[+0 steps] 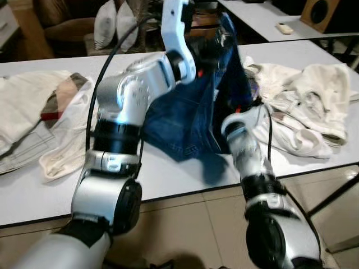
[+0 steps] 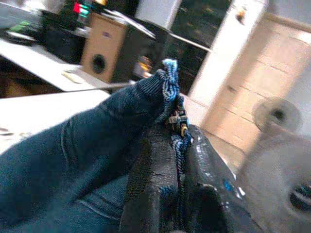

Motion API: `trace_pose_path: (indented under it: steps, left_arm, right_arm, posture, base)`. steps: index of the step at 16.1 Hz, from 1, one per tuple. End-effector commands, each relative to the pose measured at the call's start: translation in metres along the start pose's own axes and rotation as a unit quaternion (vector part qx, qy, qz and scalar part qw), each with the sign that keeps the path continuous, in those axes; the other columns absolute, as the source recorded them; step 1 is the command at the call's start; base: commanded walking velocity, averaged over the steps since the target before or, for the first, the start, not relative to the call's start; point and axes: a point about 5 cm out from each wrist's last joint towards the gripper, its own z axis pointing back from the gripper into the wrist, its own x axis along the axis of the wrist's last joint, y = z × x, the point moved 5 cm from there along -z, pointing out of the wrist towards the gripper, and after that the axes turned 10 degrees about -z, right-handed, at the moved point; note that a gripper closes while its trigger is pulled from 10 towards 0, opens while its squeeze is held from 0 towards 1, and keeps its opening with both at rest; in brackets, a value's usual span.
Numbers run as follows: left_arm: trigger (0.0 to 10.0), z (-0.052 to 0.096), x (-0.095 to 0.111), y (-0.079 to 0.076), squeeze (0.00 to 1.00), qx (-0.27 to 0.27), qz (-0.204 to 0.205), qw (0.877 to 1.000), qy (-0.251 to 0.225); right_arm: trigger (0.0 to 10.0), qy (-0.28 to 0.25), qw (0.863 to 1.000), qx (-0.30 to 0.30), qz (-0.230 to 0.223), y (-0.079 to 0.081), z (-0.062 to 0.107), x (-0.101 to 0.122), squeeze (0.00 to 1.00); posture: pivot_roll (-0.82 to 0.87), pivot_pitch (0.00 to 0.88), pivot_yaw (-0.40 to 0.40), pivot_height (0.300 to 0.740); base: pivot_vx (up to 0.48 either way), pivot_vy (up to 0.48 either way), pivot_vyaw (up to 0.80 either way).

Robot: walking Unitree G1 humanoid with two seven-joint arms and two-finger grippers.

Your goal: Hang hanger

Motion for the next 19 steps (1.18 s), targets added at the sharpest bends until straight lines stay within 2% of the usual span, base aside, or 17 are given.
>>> trace_pose_path:
  steps: [1, 2, 3, 4, 5, 7, 8, 9, 11, 12, 13, 14, 15, 16, 17, 19]
  left_arm:
    - [0.0, -0.002, 0.024, -0.004, 0.0, 0.002, -0.012, 0.999, -0.041]
    - [0.0, -0.005, 0.031, -0.005, 0.0, 0.001, 0.016, 0.998, -0.053]
    - [0.0, -0.008, 0.034, -0.005, 0.0, 0.006, 0.015, 0.998, -0.053]
    - [0.0, -0.01, 0.033, 0.005, 0.0, 0.034, -0.015, 0.998, -0.045]
    - [0.0, -0.011, 0.031, 0.012, 0.0, 0.05, -0.027, 0.998, -0.04]
    - [0.0, -0.008, 0.023, 0.044, 0.0, 0.117, -0.078, 0.99, -0.019]
    - [0.0, -0.002, 0.012, 0.066, 0.0, 0.159, -0.125, 0.979, 0.007]
    - [0.0, 0.002, 0.007, 0.076, 0.0, 0.176, -0.138, 0.974, 0.02]
    - [0.0, 0.018, -0.022, 0.103, 0.0, 0.218, -0.171, 0.958, 0.075]
    - [0.0, 0.034, -0.053, 0.12, 0.0, 0.237, -0.215, 0.938, 0.136]
    - [0.0, 0.043, -0.067, 0.128, 0.0, 0.243, -0.234, 0.927, 0.164]
    - [0.0, 0.049, -0.075, 0.131, 0.0, 0.246, -0.237, 0.923, 0.179]
    - [0.0, 0.065, -0.099, 0.14, 0.0, 0.252, -0.25, 0.909, 0.219]
    - [0.0, 0.075, -0.115, 0.144, 0.0, 0.25, -0.255, 0.901, 0.245]
    - [0.0, 0.079, -0.123, 0.145, 0.0, 0.248, -0.254, 0.899, 0.256]
    - [0.0, 0.099, -0.165, 0.141, 0.0, 0.211, -0.254, 0.89, 0.315]
  right_arm:
    - [10.0, 0.022, 1.0, -0.015, -0.001, -0.005, 0.003, -0.018, 0.0]
    - [10.0, 0.034, 0.998, -0.045, -0.003, -0.019, 0.006, -0.025, 0.0]
    - [10.0, 0.047, 0.996, -0.08, -0.004, -0.035, 0.009, -0.03, 0.0]
    - [10.0, 0.054, 0.995, -0.084, -0.004, -0.037, 0.012, -0.031, 0.0]
    - [10.0, 0.06, 0.995, -0.077, -0.005, -0.035, 0.014, -0.03, 0.0]
    - [10.0, 0.088, 0.995, -0.034, -0.005, -0.017, 0.026, -0.028, 0.0]
    - [10.0, 0.102, 0.995, -0.011, 0.006, -0.009, 0.038, -0.024, 0.0]
    - [10.0, 0.104, 0.995, -0.005, 0.009, -0.006, 0.044, -0.021, 0.0]
    - [10.0, 0.108, 0.994, 0.022, 0.001, 0.009, 0.063, -0.006, 0.0]
    - [10.0, 0.107, 0.993, 0.049, 0.02, 0.024, 0.079, 0.01, 0.0]
    - [10.0, 0.103, 0.992, 0.061, 0.026, 0.031, 0.086, 0.017, 0.0]
    - [10.0, 0.099, 0.992, 0.067, 0.03, 0.036, 0.088, 0.023, 0.0]
    - [10.0, 0.085, 0.991, 0.089, 0.051, 0.05, 0.096, 0.04, 0.0]
    - [10.0, 0.077, 0.99, 0.104, 0.064, 0.06, 0.1, 0.049, 0.0]
    - [10.0, 0.075, 0.989, 0.111, 0.071, 0.065, 0.102, 0.054, 0.0]
    - [10.0, 0.073, 0.983, 0.16, 0.054, 0.096, 0.11, 0.07, 0.0]
  posture:
    - [0.05, 0.011, 0.056, 0.74]
    - [0.04, 0.009, 0.071, 0.74]
    - [0.04, 0.006, 0.075, 0.74]
    - [0.03, 0.006, 0.076, 0.74]
    - [0.03, 0.005, 0.075, 0.74]
    - [0.02, 0.003, 0.069, 0.74]
    - [0.01, 0.004, 0.069, 0.74]
    - [0.0, 0.004, 0.072, 0.74]
    - [-0.02, 0.006, 0.078, 0.74]
    - [-0.03, 0.006, 0.084, 0.74]
    - [-0.04, 0.006, 0.085, 0.74]
    - [-0.04, 0.006, 0.085, 0.74]
    - [-0.05, 0.005, 0.084, 0.74]
    - [-0.05, 0.004, 0.079, 0.74]
    - [-0.06, 0.004, 0.075, 0.74]
    - [-0.06, 0.001, 0.051, 0.74]
  base:
    - [0.0, 0.0, 0.0]
    - [0.0, 0.0, 0.0]
    - [0.0, 0.0, 0.0]
    - [0.0, 0.0, 0.0]
    - [0.0, 0.0, 0.0]
    - [0.0, 0.0, 0.0]
    - [0.0, 0.0, 0.0]
    - [0.0, 0.0, 0.0]
    - [0.0, 0.0, 0.0]
    - [0.0, 0.0, 0.0]
    - [0.0, 0.0, 0.0]
    - [0.0, 0.0, 0.0]
    - [0.0, 0.0, 0.0]
    - [0.0, 0.0, 0.0]
    - [0.0, 0.0, 0.0]
    - [0.0, 0.0, 0.0]
